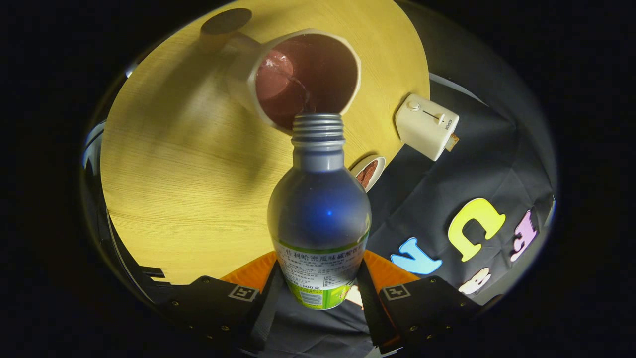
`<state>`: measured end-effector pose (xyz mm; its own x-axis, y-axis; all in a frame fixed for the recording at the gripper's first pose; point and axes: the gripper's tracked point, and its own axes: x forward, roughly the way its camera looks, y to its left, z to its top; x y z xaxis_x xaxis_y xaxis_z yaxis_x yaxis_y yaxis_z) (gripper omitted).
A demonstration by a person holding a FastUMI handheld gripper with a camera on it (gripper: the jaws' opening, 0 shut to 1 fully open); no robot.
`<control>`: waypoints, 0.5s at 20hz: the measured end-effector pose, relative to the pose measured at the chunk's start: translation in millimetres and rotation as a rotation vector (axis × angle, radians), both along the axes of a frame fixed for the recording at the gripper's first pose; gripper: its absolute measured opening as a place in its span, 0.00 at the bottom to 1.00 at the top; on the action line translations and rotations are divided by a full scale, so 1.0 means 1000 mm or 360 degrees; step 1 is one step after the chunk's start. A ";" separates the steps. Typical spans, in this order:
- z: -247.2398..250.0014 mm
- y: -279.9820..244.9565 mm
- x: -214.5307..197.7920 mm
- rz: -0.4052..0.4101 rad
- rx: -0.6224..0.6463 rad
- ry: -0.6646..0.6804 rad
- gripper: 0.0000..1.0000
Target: Take the bottle from table, then pour the juice into the cup, finally place the bottle on the coaster
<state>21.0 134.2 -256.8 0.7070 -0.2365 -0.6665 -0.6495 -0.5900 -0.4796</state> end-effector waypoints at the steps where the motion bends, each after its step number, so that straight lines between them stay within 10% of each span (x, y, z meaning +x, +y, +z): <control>1: 0.000 0.001 0.000 0.0001 -0.0012 0.0002 0.75; 10: 0.002 0.005 0.001 -0.0012 -0.0058 0.0012 0.75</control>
<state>22.1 138.7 -255.1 0.7003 -0.2660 -0.6625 -0.6573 -0.6023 -0.4529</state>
